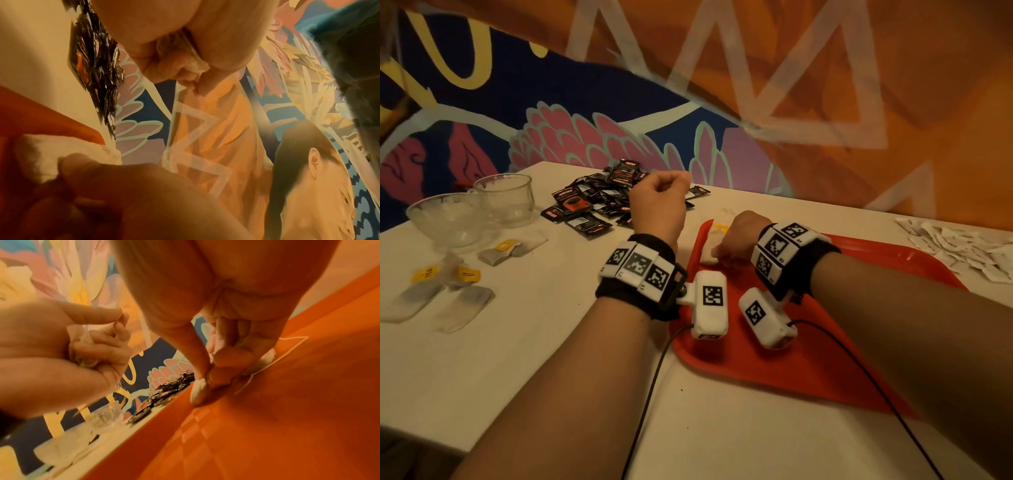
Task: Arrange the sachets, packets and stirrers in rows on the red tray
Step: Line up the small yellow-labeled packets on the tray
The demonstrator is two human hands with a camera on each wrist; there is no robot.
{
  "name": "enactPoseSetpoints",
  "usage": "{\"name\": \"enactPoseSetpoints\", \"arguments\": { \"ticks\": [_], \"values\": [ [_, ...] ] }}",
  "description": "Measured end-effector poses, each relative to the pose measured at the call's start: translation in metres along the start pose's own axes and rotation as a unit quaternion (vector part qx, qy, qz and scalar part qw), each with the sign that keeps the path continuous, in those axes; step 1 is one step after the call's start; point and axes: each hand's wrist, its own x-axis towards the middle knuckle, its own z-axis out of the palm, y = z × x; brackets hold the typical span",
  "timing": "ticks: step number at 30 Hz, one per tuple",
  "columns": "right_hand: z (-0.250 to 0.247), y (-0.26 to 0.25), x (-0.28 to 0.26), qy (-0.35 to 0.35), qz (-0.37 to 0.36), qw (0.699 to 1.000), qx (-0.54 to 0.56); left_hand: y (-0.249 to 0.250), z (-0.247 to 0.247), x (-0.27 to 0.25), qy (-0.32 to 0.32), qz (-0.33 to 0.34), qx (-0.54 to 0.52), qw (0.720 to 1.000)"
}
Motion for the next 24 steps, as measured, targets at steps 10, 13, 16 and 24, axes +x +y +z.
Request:
{"name": "enactPoseSetpoints", "arguments": {
  "ticks": [10,13,16,24],
  "values": [
    [-0.005,-0.005,-0.020,0.028,-0.016,0.995,-0.092,-0.004,0.000,0.001,-0.001,-0.016,0.005,1.000],
    [-0.013,-0.001,-0.025,0.043,-0.030,0.997,-0.058,0.000,-0.001,0.000,-0.018,-0.039,-0.017,0.999],
    [-0.022,0.008,-0.034,0.038,-0.086,0.994,0.060,0.003,0.000,0.000,-0.059,-0.081,-0.047,0.994],
    [-0.033,0.026,-0.070,0.086,-0.265,0.942,0.184,0.005,0.009,-0.014,-0.171,-0.148,-0.061,0.972]
  ]
}}
